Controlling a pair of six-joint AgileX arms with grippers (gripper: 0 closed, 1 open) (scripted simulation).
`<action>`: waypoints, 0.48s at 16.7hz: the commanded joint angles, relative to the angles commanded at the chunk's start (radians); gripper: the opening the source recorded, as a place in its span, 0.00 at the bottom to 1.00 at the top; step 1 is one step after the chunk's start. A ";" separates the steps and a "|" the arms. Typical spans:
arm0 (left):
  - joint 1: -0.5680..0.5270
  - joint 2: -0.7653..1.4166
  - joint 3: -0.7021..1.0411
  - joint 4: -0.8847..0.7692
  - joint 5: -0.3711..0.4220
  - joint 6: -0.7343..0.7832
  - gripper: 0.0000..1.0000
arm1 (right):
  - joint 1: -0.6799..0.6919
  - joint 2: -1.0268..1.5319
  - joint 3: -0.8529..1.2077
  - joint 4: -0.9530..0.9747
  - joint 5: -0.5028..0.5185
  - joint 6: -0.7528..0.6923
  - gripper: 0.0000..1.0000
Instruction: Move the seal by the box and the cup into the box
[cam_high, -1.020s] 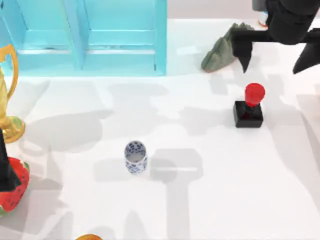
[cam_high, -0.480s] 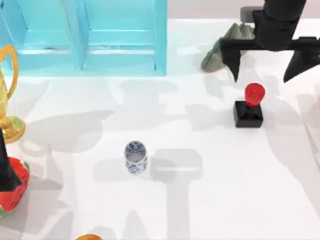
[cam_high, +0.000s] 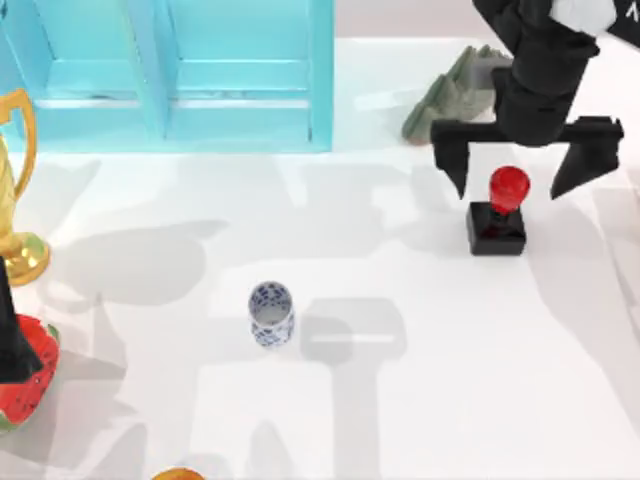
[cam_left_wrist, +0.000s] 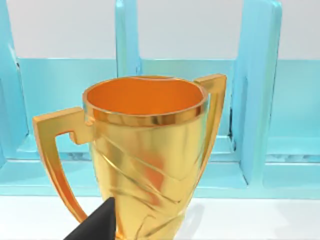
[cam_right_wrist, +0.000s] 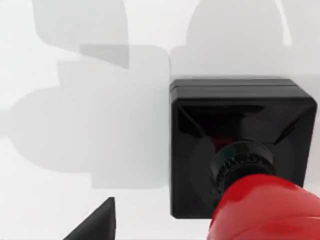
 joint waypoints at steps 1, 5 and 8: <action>0.000 0.000 0.000 0.000 0.000 0.000 1.00 | 0.001 0.002 -0.039 0.039 0.000 0.001 1.00; 0.000 0.000 0.000 0.000 0.000 0.000 1.00 | 0.002 0.004 -0.092 0.094 0.000 0.002 1.00; 0.000 0.000 0.000 0.000 0.000 0.000 1.00 | 0.002 0.004 -0.092 0.094 0.000 0.002 0.92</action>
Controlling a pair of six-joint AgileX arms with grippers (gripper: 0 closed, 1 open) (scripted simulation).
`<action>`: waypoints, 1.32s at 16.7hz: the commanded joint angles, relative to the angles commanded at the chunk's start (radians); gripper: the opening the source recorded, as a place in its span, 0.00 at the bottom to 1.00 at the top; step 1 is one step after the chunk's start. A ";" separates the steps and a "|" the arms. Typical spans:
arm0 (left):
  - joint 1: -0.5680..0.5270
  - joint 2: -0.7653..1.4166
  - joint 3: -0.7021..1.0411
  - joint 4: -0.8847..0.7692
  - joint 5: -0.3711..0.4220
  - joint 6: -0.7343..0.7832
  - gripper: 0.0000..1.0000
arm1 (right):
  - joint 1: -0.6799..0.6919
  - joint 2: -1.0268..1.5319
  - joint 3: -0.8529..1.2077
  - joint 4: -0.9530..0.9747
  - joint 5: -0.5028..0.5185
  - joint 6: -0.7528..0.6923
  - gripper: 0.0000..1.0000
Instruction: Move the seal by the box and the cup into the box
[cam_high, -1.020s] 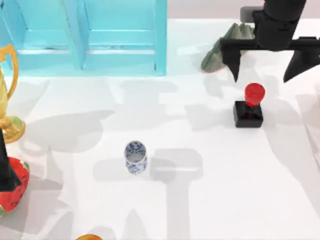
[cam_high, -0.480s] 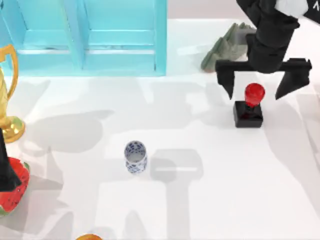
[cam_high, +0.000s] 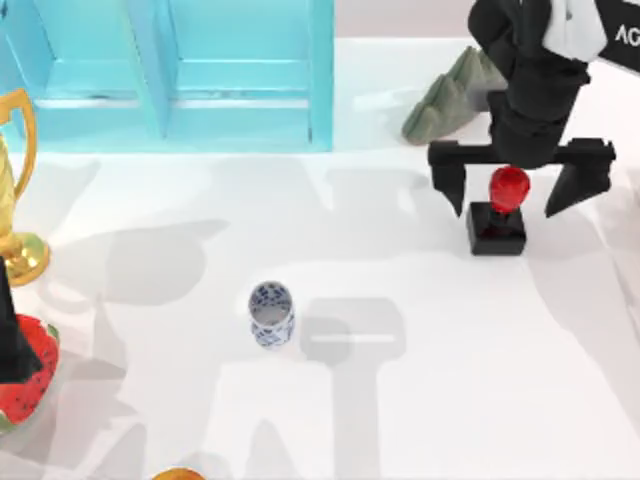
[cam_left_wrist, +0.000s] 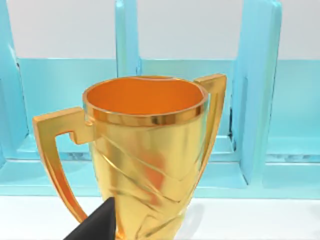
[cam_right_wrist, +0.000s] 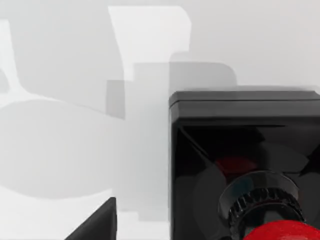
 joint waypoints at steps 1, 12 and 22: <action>0.000 0.000 0.000 0.000 0.000 0.000 1.00 | 0.000 0.000 0.000 0.000 0.000 0.000 0.85; 0.000 0.000 0.000 0.000 0.000 0.000 1.00 | 0.000 0.000 0.000 0.000 0.000 0.000 0.02; 0.000 0.000 0.000 0.000 0.000 0.000 1.00 | -0.005 -0.001 0.003 -0.003 0.000 -0.002 0.00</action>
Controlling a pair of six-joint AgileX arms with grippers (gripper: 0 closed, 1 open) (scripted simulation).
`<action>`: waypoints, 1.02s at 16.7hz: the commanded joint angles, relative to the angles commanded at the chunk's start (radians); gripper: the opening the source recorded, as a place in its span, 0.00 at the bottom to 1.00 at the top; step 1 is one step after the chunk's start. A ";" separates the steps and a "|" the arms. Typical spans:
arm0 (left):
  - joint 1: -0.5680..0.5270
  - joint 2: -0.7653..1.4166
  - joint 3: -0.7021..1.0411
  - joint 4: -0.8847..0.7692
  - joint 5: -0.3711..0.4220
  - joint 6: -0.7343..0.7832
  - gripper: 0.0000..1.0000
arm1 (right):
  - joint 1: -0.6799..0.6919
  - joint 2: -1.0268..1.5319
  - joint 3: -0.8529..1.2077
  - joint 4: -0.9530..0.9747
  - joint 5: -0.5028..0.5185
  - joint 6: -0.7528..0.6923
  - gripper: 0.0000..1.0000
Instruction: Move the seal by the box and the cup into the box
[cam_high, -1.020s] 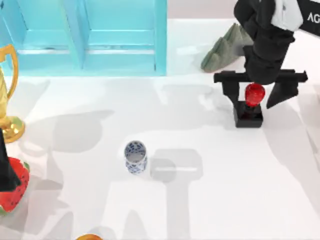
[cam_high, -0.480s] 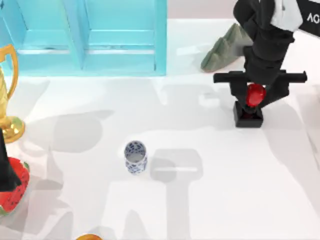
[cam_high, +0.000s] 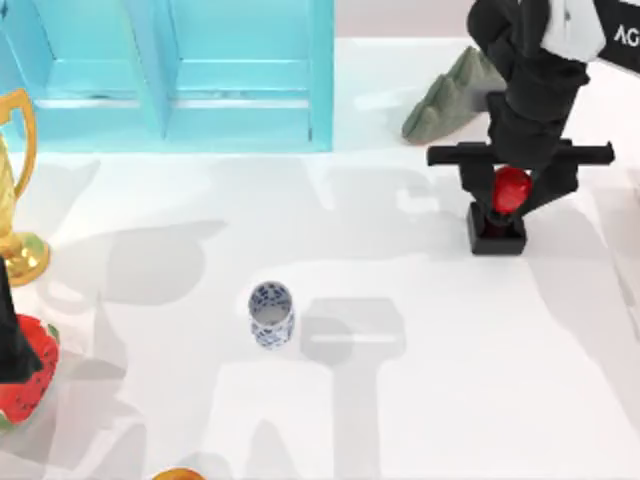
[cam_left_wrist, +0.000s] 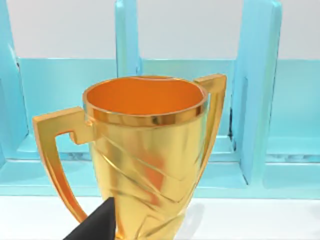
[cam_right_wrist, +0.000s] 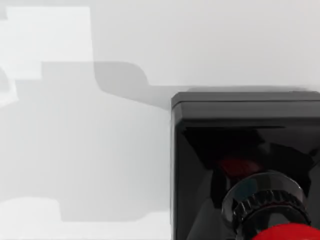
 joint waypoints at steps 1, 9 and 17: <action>0.000 0.000 0.000 0.000 0.000 0.000 1.00 | -0.009 -0.004 0.012 -0.013 0.000 -0.011 0.00; 0.000 0.000 0.000 0.000 0.000 0.000 1.00 | -0.206 -0.109 0.188 -0.300 -0.001 -0.207 0.00; 0.000 0.000 0.000 0.000 0.000 0.000 1.00 | -0.205 -0.149 0.156 -0.301 0.000 -0.211 0.00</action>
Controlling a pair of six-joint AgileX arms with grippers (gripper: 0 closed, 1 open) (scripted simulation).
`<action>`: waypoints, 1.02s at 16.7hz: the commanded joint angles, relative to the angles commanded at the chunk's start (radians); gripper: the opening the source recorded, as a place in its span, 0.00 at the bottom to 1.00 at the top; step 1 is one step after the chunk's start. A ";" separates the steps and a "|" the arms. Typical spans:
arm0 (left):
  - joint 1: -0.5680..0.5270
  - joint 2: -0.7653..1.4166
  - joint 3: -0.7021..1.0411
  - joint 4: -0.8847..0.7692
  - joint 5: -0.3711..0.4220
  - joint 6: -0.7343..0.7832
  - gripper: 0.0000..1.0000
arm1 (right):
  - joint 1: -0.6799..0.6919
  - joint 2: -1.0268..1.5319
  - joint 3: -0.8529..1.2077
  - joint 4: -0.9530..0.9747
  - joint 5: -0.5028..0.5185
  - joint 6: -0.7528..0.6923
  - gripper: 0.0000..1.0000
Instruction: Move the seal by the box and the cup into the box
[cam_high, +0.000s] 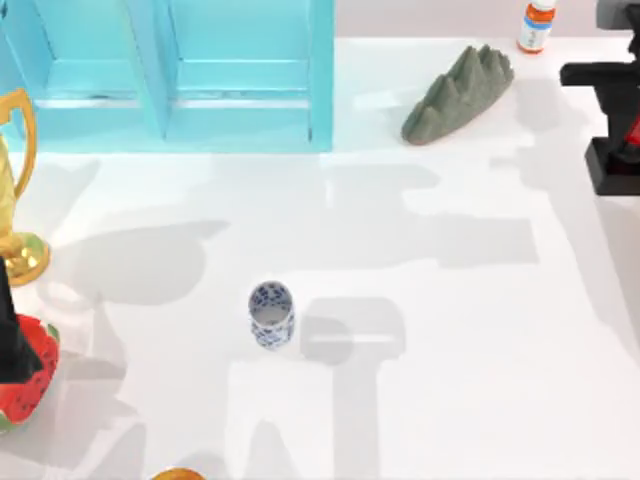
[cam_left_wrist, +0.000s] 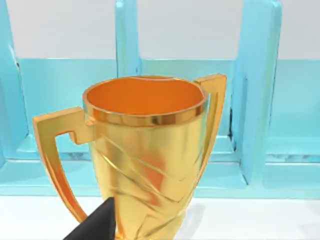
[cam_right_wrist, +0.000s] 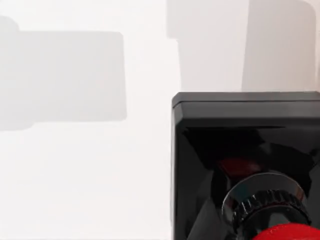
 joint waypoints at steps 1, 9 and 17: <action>0.000 0.000 0.000 0.000 0.000 0.000 1.00 | 0.006 -0.032 -0.033 0.008 0.000 0.005 0.00; 0.000 0.000 0.000 0.000 0.000 0.000 1.00 | 0.078 -0.412 -0.516 0.086 0.001 0.075 0.00; 0.000 0.000 0.000 0.000 0.000 0.000 1.00 | 0.092 -0.497 -0.609 0.100 0.001 0.094 0.00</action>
